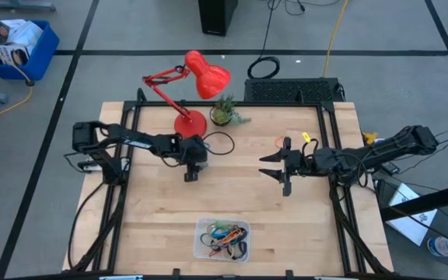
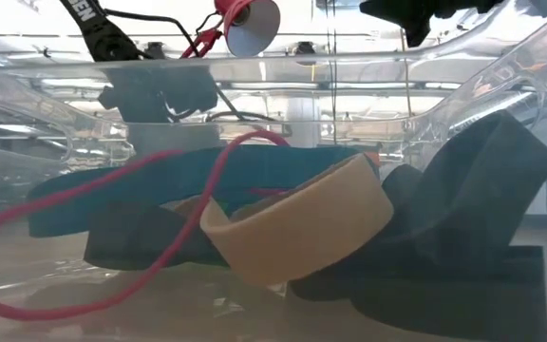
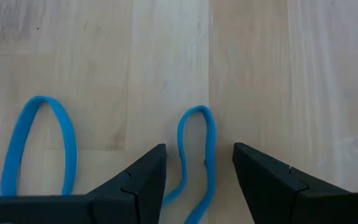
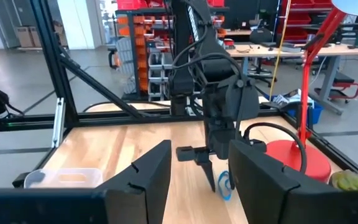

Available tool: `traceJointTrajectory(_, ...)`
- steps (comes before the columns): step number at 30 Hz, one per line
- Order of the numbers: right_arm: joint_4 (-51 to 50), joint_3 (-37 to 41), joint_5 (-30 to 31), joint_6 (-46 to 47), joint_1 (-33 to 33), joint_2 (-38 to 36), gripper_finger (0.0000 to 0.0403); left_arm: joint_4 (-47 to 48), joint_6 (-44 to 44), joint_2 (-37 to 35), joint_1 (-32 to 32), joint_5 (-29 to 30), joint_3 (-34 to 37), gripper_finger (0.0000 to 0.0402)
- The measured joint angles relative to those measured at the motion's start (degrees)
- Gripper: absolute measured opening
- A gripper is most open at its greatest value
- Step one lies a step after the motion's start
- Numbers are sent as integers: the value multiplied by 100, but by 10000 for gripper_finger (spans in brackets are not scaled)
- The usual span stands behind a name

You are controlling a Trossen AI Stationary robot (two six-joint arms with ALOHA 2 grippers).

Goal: Pick and place rubber bands into bin
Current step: Put the blue rubber band into the transparent bin

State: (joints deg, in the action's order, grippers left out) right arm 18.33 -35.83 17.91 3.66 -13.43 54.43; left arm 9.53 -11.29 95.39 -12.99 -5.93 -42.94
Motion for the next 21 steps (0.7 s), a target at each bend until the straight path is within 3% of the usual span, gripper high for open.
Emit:
traceJointTrajectory(5, -26, -2, 0, -2, 0, 2, 155, -14, 133, 116, 1, -45, -2, 178)
traceJointTrajectory(21, -63, -4, -2, -5, 0, 2, 155, -327, 142, 125, 37, 87, 23, 11)
